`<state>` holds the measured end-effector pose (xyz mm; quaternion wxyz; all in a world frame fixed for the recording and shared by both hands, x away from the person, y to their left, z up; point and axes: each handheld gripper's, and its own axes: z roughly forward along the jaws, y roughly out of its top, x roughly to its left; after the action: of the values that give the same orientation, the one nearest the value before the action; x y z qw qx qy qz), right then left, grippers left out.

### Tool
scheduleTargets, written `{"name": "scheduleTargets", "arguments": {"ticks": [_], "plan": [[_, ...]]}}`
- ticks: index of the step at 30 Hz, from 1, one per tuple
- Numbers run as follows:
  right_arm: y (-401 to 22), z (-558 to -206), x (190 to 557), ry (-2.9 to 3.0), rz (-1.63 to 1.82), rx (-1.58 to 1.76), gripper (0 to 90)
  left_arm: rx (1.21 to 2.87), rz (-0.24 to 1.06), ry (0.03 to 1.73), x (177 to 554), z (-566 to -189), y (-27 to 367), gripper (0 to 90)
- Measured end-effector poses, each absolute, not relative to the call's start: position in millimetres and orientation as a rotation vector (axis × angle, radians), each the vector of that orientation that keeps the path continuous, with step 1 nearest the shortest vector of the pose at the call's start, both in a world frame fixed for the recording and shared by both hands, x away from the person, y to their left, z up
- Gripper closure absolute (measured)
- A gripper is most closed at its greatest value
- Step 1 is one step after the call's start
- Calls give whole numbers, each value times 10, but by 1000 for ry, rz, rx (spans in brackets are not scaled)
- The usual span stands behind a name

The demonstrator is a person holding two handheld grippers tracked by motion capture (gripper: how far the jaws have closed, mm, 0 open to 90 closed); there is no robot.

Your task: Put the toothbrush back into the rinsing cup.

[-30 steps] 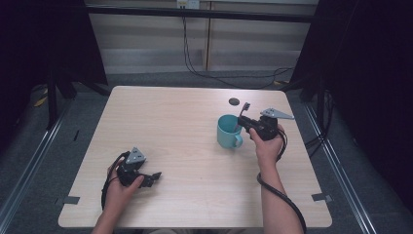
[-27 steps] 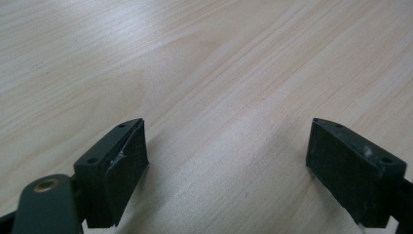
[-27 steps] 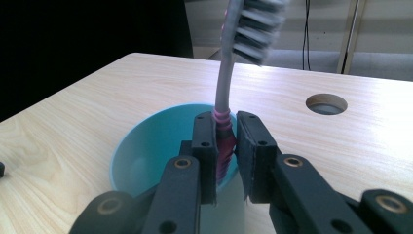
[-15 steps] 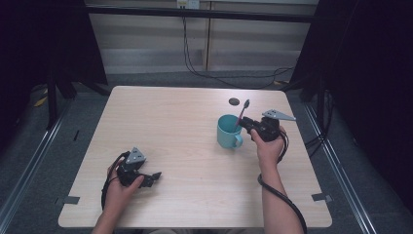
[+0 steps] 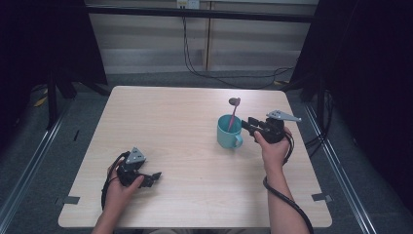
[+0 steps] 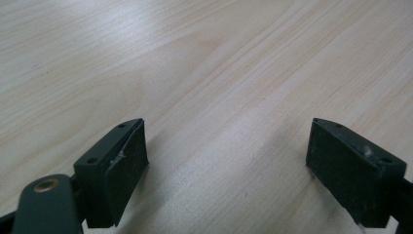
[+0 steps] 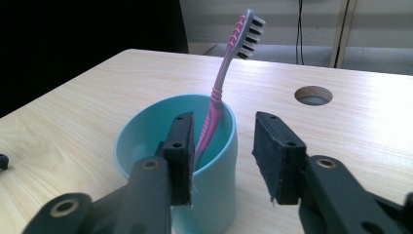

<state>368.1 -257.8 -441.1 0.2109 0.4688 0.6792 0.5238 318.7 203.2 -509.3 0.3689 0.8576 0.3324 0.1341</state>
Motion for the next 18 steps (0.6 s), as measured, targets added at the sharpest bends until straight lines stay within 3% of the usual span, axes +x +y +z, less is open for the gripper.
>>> {"name": "scheduleTargets", "arguments": {"ticks": [18], "plan": [[-2600, -4300, 3547, 1975, 1403, 1291, 393, 2193, 347, 859, 3186, -5095, 2029, 148]]}}
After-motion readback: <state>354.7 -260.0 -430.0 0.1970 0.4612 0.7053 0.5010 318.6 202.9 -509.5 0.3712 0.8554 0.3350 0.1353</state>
